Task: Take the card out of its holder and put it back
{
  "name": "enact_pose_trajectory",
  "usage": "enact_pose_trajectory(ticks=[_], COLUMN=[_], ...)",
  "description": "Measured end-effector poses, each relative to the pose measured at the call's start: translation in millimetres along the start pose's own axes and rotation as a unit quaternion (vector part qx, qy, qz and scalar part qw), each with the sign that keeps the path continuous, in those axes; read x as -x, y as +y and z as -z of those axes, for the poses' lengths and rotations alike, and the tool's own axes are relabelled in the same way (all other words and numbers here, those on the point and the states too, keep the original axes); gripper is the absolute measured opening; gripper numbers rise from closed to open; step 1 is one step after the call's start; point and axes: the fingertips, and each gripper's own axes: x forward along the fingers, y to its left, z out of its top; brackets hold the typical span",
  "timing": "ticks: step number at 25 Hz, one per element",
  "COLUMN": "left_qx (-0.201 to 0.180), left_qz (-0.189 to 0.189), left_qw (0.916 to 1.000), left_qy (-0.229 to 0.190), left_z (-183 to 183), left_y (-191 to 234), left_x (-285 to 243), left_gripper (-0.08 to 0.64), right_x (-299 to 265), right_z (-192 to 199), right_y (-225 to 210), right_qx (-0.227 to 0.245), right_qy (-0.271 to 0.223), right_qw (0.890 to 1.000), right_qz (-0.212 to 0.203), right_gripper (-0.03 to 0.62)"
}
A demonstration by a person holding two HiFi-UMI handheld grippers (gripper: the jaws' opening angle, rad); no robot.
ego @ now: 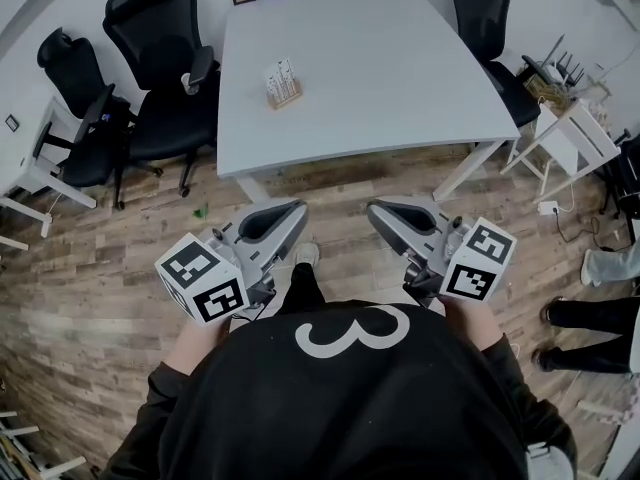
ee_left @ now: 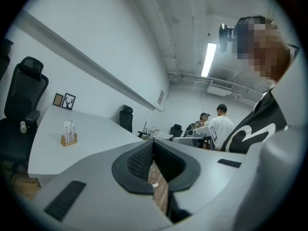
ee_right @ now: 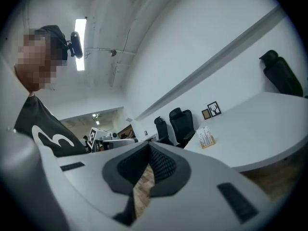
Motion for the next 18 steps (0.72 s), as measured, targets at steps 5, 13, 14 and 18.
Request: enact_pose_trajectory(ticks=[5,13,14,18], left_qx=[-0.003,0.007,0.008,0.01], left_qz=[0.0,0.0,0.0,0.0], left_qw=[1.0,1.0,1.0,0.9999], left_qy=[0.002,0.001,0.001,0.002], left_z=[3.4,9.2,8.5,5.6], left_y=[-11.8,-16.1,-14.8,-10.0], left_x=[0.0,-2.1,-2.7,-6.5], left_gripper=[0.012,0.012,0.012,0.012], right_x=[12.7,19.6,19.5,19.8], right_z=[1.9,5.0,4.6,0.9], right_y=[8.5,7.4,7.1,5.5], right_qx=[0.001,-0.005,-0.006,-0.006], right_qy=[-0.005,-0.01,-0.01,-0.013], right_qw=[1.0,1.0,1.0,1.0], right_qz=[-0.001,0.004,0.005,0.007], right_gripper=[0.008,0.008,0.008,0.008])
